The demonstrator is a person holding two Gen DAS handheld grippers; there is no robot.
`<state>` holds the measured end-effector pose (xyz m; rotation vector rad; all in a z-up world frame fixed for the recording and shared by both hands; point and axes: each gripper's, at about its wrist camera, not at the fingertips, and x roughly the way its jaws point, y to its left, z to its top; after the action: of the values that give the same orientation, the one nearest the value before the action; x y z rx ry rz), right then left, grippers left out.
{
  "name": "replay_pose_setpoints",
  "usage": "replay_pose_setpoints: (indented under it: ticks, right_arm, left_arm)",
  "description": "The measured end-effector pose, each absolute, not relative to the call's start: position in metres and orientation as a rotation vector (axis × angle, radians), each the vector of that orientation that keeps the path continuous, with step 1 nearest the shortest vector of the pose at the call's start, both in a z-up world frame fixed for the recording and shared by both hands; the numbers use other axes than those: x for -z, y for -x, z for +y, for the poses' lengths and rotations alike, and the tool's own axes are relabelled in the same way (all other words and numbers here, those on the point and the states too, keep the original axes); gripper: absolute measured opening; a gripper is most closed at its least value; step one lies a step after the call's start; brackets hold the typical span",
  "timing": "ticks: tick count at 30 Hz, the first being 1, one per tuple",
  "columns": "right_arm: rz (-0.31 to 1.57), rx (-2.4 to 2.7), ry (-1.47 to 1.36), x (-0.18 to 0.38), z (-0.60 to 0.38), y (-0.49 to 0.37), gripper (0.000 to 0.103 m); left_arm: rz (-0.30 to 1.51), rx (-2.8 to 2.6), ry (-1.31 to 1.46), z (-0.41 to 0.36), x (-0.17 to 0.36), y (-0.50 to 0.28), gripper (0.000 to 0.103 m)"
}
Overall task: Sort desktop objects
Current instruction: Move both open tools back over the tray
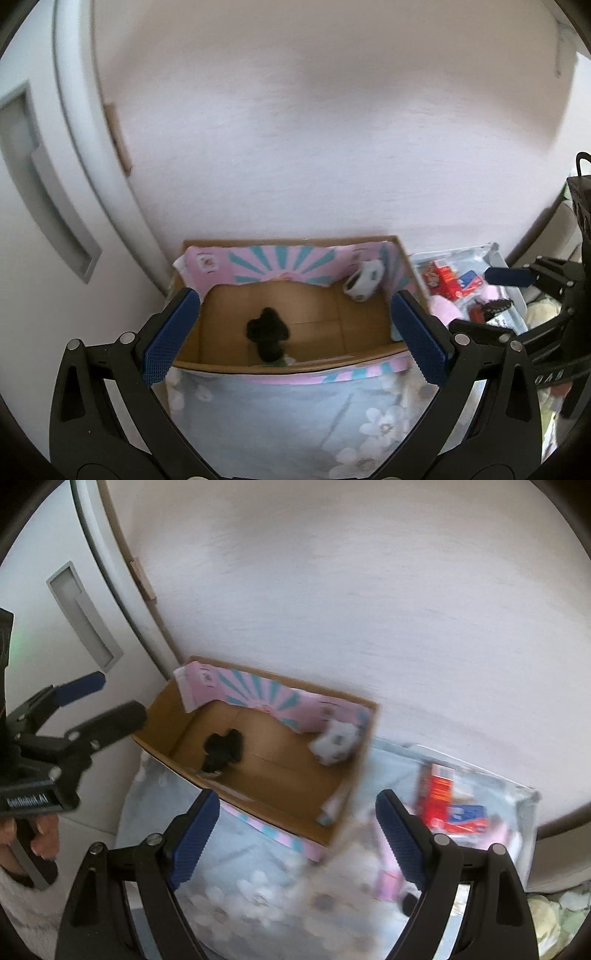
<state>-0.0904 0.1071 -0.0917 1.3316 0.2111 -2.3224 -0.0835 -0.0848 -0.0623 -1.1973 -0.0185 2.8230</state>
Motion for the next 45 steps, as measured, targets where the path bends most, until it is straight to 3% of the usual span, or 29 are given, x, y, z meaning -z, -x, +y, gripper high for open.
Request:
replay_pose_setpoints:
  ticks: [11,32,42,45]
  right_arm:
    - [0.211,2.471,-1.407,0.086,0.253,0.063,0.084]
    - [0.123,2.279,-1.594,0.219,0.333,0.002,0.084]
    - [0.155,2.332,-1.541,0.260,0.337,-0.001,0.084]
    - [0.156,2.352,-1.502,0.264,0.336,-0.005,0.079]
  left_arm:
    - [0.057,-2.699,1.180,0.005,0.069,0.054,0.103]
    - [0.257,-2.509,1.320,0.181,0.182,0.062,0.100]
    - [0.210,-2.526,1.418,0.200,0.240,0.087,0.085]
    - [0.265,-2.539,1.401,0.207,0.248,0.086,0.078]
